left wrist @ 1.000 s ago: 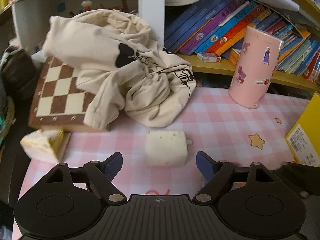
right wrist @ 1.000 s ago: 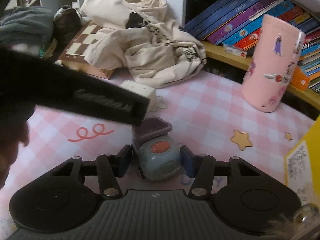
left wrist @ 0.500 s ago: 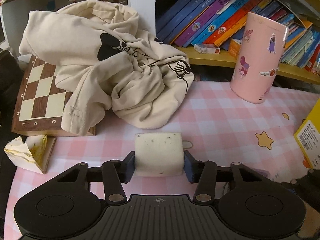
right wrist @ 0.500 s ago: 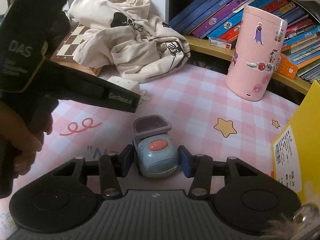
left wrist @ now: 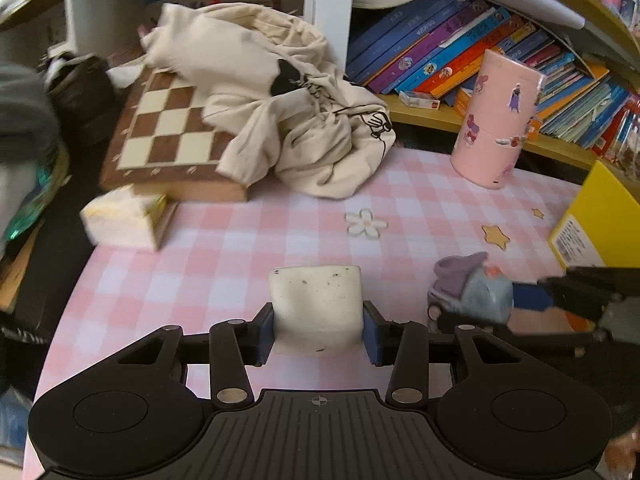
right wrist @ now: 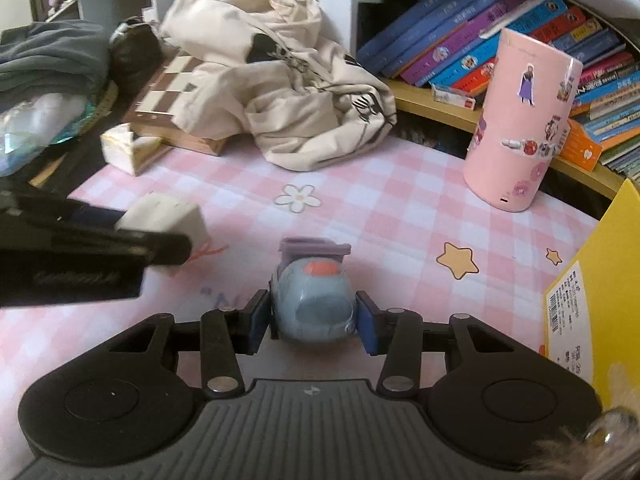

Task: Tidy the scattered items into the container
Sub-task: 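Carry the grey toy car and white foam block toward the yellow box with both tools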

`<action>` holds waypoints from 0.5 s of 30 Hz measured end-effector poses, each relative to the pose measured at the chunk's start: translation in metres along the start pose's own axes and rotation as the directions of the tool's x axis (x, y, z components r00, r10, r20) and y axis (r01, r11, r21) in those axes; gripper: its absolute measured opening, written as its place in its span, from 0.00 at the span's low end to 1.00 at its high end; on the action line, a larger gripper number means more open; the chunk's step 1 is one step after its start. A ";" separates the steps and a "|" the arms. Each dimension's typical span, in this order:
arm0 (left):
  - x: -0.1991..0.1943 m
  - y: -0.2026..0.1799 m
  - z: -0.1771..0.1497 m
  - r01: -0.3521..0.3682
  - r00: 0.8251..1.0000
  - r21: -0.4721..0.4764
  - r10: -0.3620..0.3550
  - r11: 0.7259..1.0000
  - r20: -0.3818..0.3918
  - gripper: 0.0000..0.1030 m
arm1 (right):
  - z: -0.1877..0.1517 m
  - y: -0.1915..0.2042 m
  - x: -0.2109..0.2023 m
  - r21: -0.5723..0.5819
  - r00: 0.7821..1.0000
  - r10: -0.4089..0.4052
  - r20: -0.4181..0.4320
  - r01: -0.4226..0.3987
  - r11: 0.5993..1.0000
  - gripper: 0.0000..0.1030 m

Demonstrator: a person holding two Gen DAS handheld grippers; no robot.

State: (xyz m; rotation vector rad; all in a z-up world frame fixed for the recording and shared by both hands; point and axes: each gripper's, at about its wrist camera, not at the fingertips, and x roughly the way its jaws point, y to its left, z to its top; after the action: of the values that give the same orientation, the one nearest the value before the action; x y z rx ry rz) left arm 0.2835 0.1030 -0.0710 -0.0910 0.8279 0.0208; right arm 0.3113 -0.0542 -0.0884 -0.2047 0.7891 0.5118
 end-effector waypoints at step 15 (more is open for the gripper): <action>-0.089 0.000 -0.060 0.009 0.999 -0.087 -0.004 0.996 0.048 0.40 | -0.038 0.022 -0.078 -0.035 0.999 0.035 -0.006 -0.035 0.999 0.41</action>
State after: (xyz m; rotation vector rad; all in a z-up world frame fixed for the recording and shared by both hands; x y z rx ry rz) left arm 0.1789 0.0988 -0.0460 -0.1745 0.7788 0.0527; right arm 0.2304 -0.0773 -0.0587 -0.2251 0.7904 0.5587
